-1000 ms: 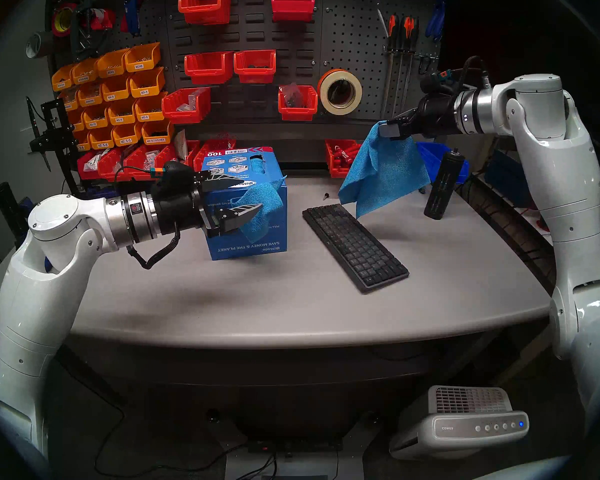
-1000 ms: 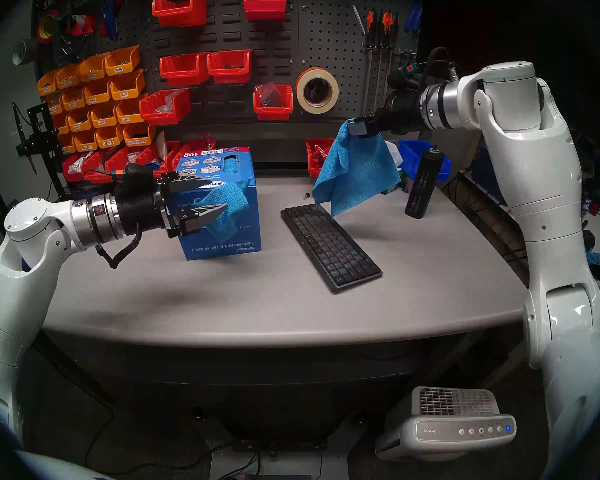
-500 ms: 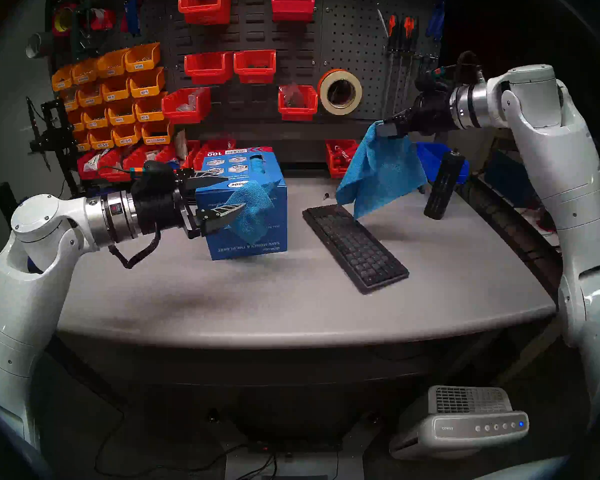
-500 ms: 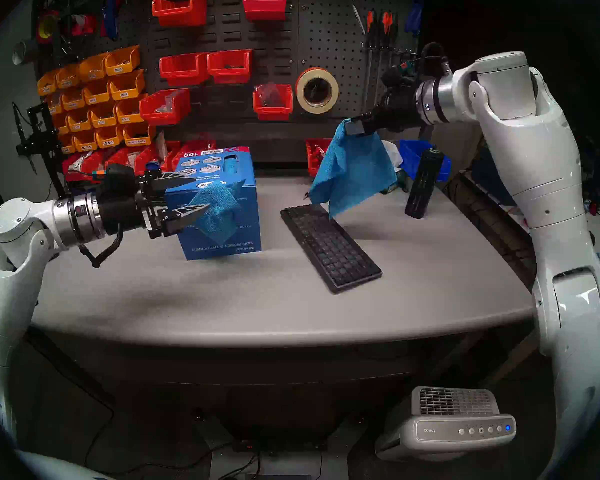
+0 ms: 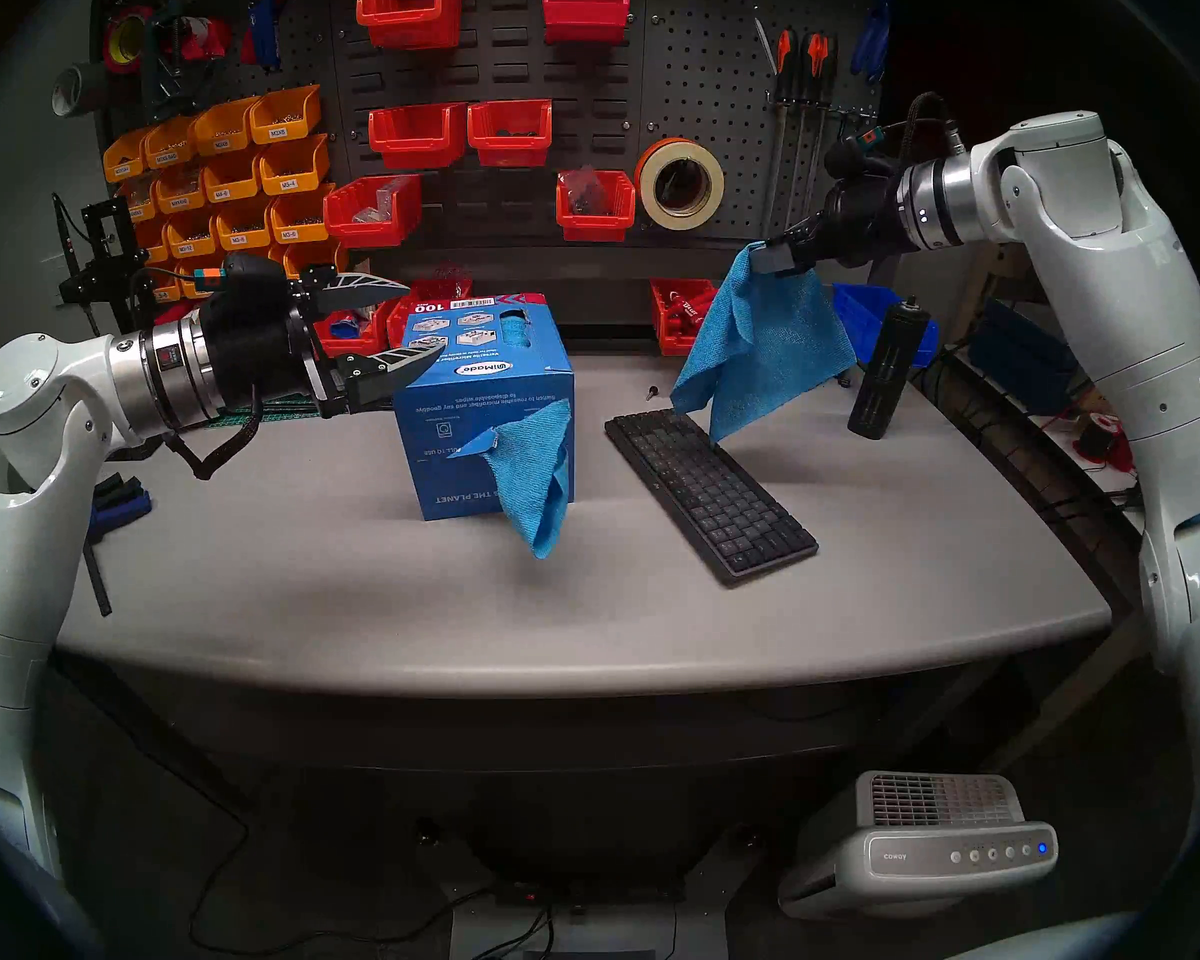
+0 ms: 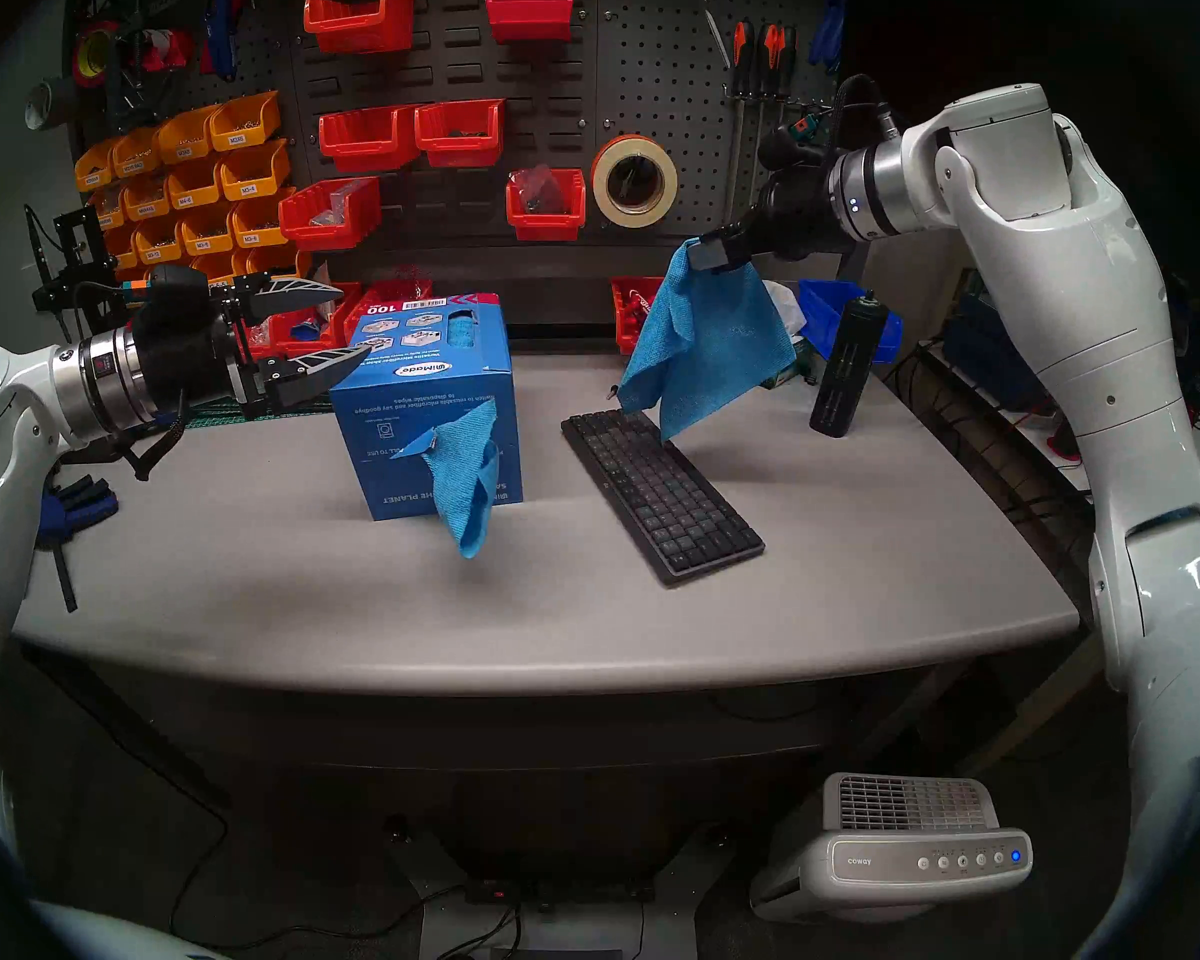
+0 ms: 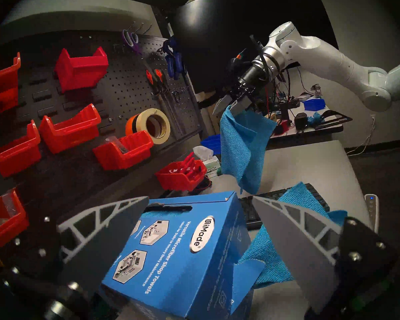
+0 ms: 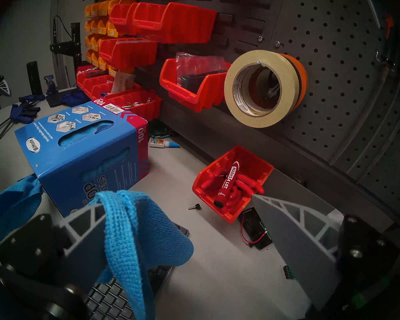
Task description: Take out a shop towel
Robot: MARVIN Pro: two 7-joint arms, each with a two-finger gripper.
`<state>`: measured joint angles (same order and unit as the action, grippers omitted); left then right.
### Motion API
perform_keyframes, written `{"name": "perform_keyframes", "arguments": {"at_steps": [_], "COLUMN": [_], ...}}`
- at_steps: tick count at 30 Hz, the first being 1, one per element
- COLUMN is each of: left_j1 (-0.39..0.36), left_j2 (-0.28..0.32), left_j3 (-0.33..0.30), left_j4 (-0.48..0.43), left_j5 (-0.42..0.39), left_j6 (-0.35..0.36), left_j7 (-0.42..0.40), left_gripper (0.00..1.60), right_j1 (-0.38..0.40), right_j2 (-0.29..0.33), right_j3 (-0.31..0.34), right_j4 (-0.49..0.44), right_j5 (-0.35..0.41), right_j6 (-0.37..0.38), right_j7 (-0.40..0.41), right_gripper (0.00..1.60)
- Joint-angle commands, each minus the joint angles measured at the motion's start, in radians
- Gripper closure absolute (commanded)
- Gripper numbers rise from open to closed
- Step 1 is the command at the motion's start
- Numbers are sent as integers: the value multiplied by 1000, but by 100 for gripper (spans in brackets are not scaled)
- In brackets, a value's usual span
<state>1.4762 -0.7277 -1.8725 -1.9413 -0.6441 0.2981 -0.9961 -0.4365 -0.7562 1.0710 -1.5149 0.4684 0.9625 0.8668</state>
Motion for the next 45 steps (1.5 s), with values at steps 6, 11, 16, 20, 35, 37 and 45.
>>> {"name": "perform_keyframes", "arguments": {"at_steps": [6,11,16,20,35,37,45], "left_j1": [-147,-198,-241,-264,-372,-383,-446], "left_j2": [56,62,61,59,31,27,-3], "left_j3": [86,128,158,179,291,309,402], "left_j4": [-26,-29,-41,-49,-39,-34,-6], "left_j5": [-8,-5,-13,-15,-26,-25,-8], "left_j6": [-6,-7,-5,-5,5,8,23], "left_j7": [-25,-34,-39,-40,-45,-45,-40], "left_gripper": [0,0,0,0,0,0,0], "right_j1": [117,137,139,129,113,104,107], "right_j2": [40,51,77,111,246,266,317], "right_j3": [-38,-58,-78,-97,-173,-191,-284], "right_j4": [-19,-33,-51,-66,-98,-104,-136], "right_j5": [79,111,146,180,325,348,447], "right_j6": [-3,-3,-3,-3,-3,-3,-3], "right_j7": [82,81,84,93,106,105,110], "right_gripper": [0,0,0,0,0,0,0]}}
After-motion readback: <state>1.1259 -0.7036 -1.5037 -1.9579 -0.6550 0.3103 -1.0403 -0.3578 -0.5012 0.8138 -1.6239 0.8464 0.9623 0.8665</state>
